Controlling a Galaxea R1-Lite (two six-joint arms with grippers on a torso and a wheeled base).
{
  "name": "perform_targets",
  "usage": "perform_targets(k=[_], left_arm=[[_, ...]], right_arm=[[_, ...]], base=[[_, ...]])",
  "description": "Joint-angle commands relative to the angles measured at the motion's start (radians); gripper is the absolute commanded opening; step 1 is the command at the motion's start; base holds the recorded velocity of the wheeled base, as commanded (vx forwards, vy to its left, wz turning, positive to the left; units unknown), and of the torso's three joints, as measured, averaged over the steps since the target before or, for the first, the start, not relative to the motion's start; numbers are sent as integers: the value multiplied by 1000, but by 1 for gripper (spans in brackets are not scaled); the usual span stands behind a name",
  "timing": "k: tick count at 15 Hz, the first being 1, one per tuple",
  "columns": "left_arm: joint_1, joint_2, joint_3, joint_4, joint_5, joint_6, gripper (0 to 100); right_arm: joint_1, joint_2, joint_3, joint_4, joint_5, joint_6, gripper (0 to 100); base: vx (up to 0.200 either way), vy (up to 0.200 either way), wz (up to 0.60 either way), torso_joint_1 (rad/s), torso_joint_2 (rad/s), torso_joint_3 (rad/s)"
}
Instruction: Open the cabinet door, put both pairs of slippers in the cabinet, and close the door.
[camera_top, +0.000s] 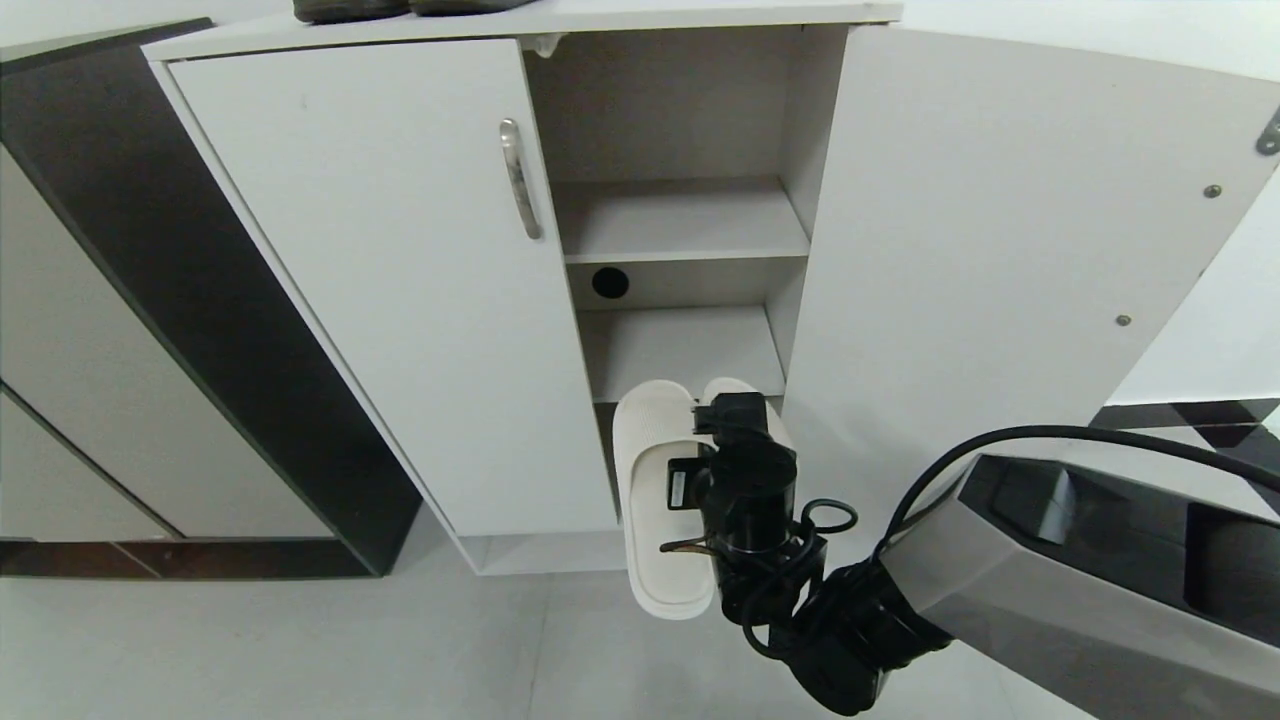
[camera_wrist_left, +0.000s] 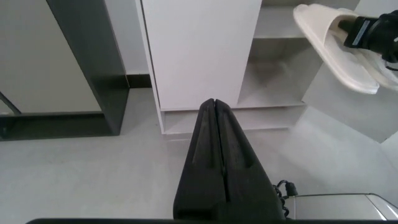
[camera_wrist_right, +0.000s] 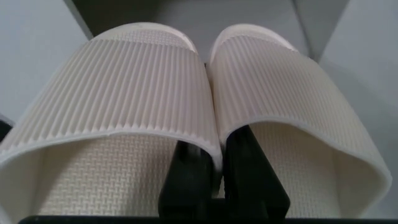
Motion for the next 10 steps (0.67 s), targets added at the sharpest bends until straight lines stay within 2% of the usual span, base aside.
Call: perform_targets(k=[1, 5, 9, 10], left_arm=[[0, 2, 0, -1, 0, -1, 0], [0, 2, 0, -1, 0, -2, 0], [0, 2, 0, -1, 0, -1, 0], [0, 2, 0, -1, 0, -2, 0]], right_arm=[[-6, 7, 14, -14, 19, 1, 0], [-21, 4, 26, -25, 37, 1, 0], [-29, -10, 34, -22, 37, -4, 0], [-29, -19, 45, -22, 37, -7, 0]], base=[[0, 0, 0, 2, 2, -193], [0, 0, 0, 2, 5, -194], [0, 0, 0, 4, 3, -76], [0, 200, 0, 2, 7, -36]])
